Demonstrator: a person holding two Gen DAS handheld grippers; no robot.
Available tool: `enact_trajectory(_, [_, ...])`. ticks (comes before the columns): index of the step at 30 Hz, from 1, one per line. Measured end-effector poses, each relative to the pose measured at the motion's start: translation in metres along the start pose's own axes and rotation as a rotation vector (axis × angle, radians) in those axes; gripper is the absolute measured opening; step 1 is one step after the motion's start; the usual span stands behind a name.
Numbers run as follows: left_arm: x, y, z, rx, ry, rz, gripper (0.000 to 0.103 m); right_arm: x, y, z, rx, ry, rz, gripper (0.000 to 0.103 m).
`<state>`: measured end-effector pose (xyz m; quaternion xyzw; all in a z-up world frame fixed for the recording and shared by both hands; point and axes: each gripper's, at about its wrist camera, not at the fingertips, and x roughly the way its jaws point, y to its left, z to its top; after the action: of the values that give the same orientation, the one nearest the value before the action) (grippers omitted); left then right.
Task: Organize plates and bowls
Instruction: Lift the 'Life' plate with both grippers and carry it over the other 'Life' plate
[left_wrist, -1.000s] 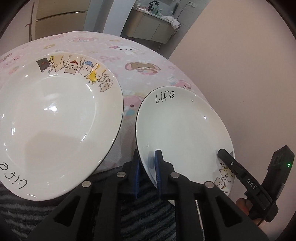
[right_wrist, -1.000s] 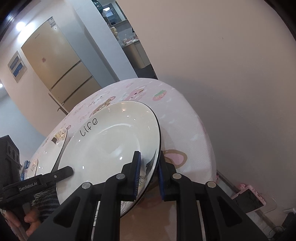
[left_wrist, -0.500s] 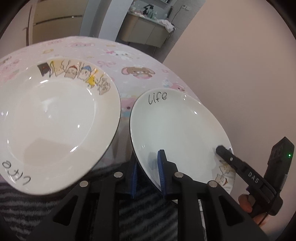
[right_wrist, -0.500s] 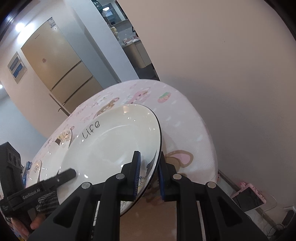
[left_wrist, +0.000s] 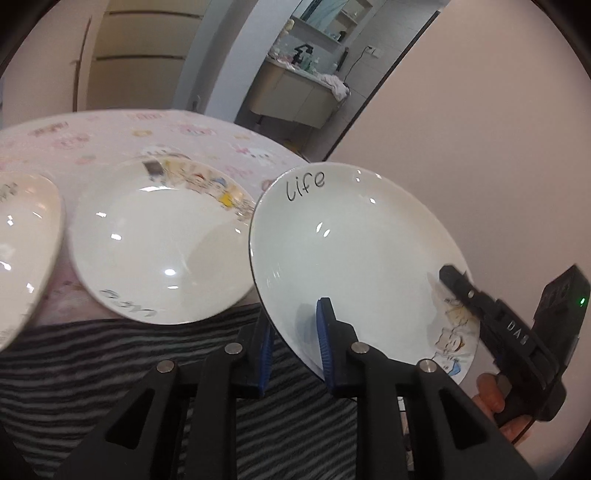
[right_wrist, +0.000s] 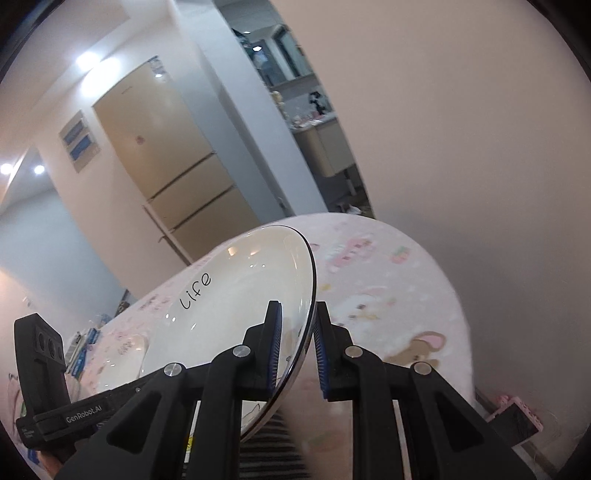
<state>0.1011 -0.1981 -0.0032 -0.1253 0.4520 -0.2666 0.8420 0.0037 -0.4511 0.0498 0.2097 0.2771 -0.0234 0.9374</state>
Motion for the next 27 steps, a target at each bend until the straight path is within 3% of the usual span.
enact_trajectory(8, [-0.07,0.037,0.006,-0.028,-0.114,0.061,0.021,0.003,0.081,0.004,-0.115,0.023,0.123,0.02])
enact_trajectory(12, [-0.1,0.067,-0.006,-0.069,-0.149,0.078,0.021,0.009,0.124,-0.007,-0.168,0.045,0.175,0.02])
enact_trajectory(17, [-0.13,0.111,-0.015,-0.126,-0.194,0.166,0.022,0.028,0.186,-0.03,-0.283,0.118,0.216,0.022])
enact_trajectory(27, [-0.126,0.177,-0.037,-0.202,-0.13,0.256,0.022,0.079,0.224,-0.08,-0.283,0.278,0.202,0.023])
